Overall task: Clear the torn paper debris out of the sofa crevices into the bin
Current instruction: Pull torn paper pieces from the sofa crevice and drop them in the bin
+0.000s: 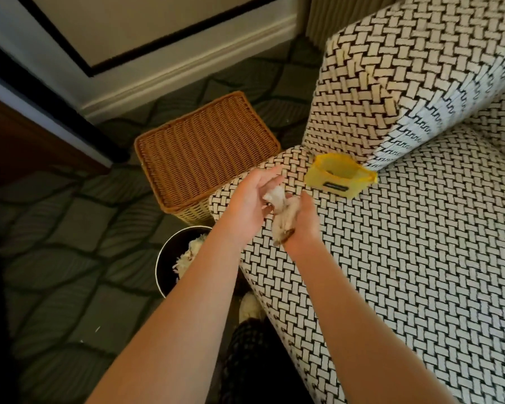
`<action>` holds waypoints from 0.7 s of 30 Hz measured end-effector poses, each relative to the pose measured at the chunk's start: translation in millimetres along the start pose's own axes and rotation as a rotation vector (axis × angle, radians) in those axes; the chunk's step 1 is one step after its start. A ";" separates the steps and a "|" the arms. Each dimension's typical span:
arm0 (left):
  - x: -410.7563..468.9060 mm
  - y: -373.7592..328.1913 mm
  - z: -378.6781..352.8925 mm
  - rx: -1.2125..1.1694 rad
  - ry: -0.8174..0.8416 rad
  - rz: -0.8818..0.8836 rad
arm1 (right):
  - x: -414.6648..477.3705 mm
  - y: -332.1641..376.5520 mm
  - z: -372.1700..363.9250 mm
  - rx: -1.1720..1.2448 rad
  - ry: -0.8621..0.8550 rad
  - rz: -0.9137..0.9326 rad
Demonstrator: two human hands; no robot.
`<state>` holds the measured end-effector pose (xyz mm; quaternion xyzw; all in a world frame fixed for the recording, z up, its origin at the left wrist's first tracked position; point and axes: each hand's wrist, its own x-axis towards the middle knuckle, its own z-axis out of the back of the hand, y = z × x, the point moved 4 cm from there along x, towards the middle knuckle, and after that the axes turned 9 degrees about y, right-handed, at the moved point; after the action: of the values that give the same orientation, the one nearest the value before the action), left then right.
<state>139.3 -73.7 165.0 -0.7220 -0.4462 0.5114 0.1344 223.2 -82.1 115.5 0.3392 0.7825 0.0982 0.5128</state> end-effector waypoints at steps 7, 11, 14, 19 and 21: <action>-22.9 23.2 113.3 -0.120 -0.170 0.109 | 26.6 -105.9 -63.6 -0.103 0.028 -0.180; -31.3 47.7 170.8 -0.110 -0.259 0.234 | 38.6 -149.3 -84.1 -0.178 0.077 -0.225; -33.8 65.6 202.5 -0.085 -0.324 0.264 | 58.6 -182.7 -85.5 -0.208 0.082 -0.260; -23.1 104.3 252.4 -0.041 -0.440 0.279 | 99.7 -235.5 -69.3 -0.233 0.054 -0.386; -17.5 116.7 264.3 -0.041 -0.486 0.283 | 107.2 -242.2 -66.1 -0.217 0.074 -0.379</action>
<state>-29.8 -222.7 -16.6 -0.6359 -0.3702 0.6741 -0.0641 35.3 -183.3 -54.8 0.1253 0.8354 0.0959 0.5265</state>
